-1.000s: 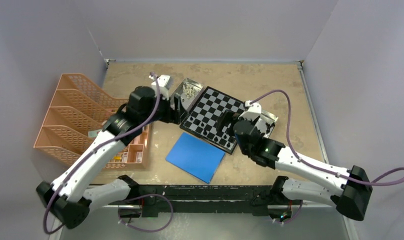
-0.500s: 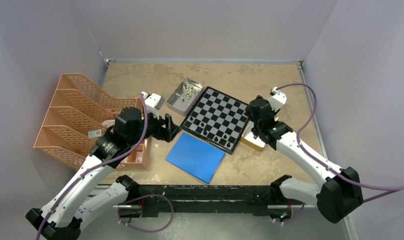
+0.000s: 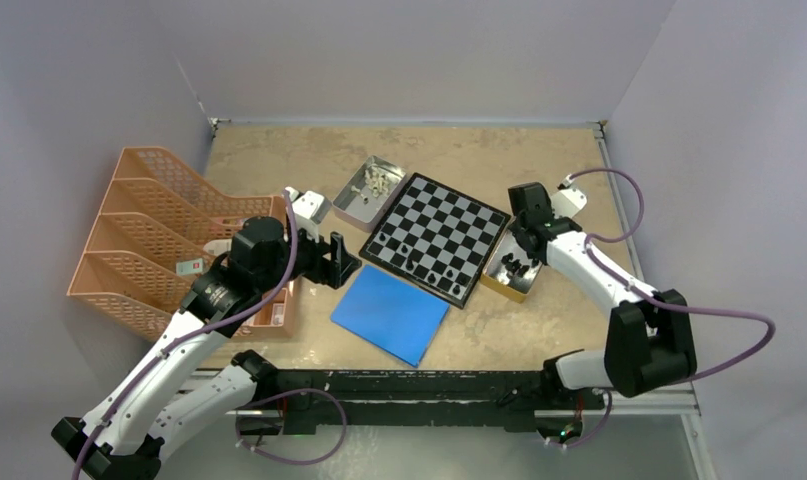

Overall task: Set up the chess pieces on the board
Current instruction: Pick up the chess piece from the storage box, then place the chess piece on the chessboard.

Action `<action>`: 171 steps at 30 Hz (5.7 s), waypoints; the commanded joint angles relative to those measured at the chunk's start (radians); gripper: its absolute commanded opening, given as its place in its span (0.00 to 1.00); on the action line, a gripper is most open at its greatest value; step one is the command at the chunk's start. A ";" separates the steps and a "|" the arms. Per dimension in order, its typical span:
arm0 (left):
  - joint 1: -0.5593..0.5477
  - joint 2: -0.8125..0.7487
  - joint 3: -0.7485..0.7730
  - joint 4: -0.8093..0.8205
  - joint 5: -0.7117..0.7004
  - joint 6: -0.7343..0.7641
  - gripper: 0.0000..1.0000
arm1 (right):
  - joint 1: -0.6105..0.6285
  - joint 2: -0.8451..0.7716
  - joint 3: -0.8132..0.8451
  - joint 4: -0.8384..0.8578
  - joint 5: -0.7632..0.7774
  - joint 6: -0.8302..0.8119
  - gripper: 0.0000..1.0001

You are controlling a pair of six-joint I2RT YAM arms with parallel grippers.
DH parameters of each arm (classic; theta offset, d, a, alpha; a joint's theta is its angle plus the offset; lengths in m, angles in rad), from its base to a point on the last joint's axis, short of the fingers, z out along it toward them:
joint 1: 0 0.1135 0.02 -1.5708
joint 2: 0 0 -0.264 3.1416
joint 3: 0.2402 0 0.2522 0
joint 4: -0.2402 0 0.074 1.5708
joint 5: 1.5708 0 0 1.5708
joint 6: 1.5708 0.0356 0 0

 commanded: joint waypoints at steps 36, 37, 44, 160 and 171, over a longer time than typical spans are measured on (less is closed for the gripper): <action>0.004 -0.008 -0.006 0.019 0.011 0.019 0.73 | -0.065 0.193 0.044 -0.178 0.127 0.246 0.37; 0.003 -0.009 -0.006 0.019 0.011 0.020 0.73 | -0.065 0.196 0.043 -0.177 0.132 0.248 0.37; 0.003 -0.003 -0.006 0.021 0.011 0.019 0.73 | -0.066 0.216 0.043 -0.170 0.146 0.256 0.36; 0.004 -0.338 -0.010 -0.008 -0.370 -0.047 0.74 | 0.663 0.597 0.596 0.205 -0.232 -0.574 0.10; 0.004 -0.331 -0.012 -0.001 -0.363 -0.041 0.74 | 0.663 0.650 0.624 0.158 -0.223 -0.518 0.13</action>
